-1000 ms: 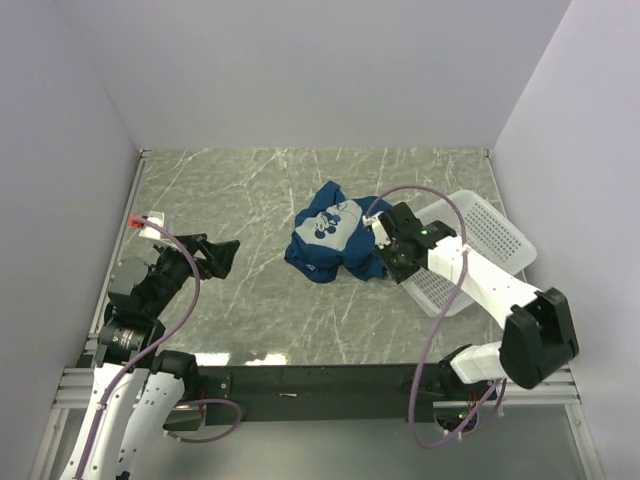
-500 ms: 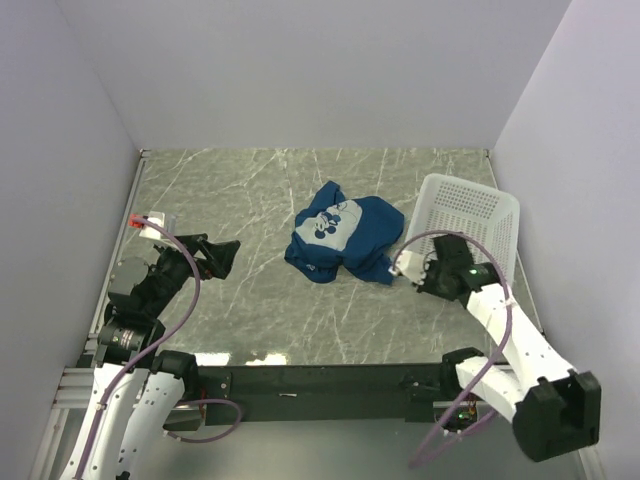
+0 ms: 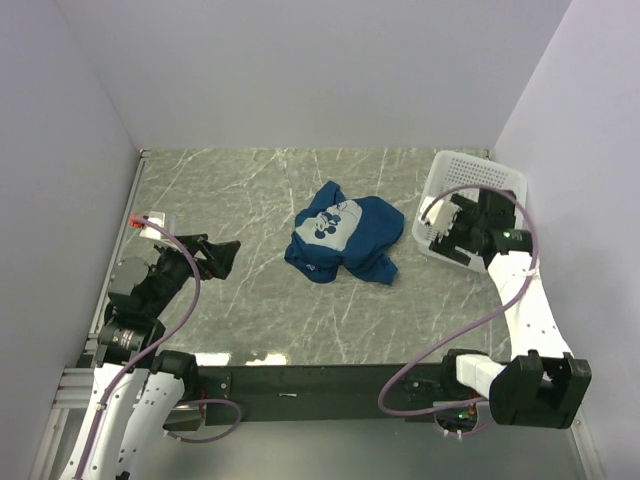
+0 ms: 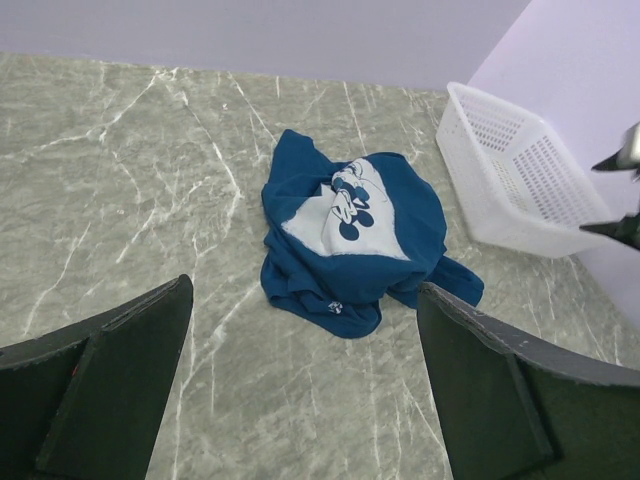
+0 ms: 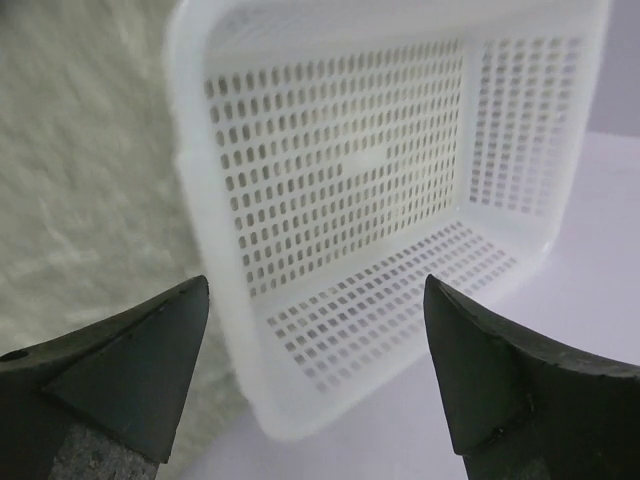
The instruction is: Fold and stack the t-shirts
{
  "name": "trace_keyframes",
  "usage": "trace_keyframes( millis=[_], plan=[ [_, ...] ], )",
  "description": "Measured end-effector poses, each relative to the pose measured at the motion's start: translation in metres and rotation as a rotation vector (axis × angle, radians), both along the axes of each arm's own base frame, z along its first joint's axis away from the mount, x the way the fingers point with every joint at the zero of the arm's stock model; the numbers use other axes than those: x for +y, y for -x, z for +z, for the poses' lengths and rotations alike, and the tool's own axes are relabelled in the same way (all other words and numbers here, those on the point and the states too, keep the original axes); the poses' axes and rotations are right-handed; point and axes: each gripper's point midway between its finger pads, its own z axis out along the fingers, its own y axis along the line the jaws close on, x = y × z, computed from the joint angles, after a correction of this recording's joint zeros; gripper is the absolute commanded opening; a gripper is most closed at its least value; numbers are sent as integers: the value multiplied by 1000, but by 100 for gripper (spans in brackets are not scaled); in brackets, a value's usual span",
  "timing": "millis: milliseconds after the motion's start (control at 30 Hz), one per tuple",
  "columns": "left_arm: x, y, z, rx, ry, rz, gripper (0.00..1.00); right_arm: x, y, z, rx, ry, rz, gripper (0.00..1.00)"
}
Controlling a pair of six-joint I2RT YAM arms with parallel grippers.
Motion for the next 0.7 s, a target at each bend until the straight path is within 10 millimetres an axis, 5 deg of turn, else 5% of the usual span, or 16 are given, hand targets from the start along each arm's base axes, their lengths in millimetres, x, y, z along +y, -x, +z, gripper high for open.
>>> trace_keyframes(
  millis=[167, 367, 567, 700],
  plan=[
    [0, 0, 0, -1, 0, 0, 99, 39, 1, 35, 8, -274, -40, 91],
    [0, 0, 0, -1, 0, 0, 99, 62, 0, 9, 139, -513, -251, 94],
    [0, 0, 0, 0, 0, 0, 99, 82, -57, -30, 218, -677, -728, 95],
    [0, 0, 0, 1, 0, -1, 99, 96, -113, -42, 179, -719, -933, 86]
  ],
)
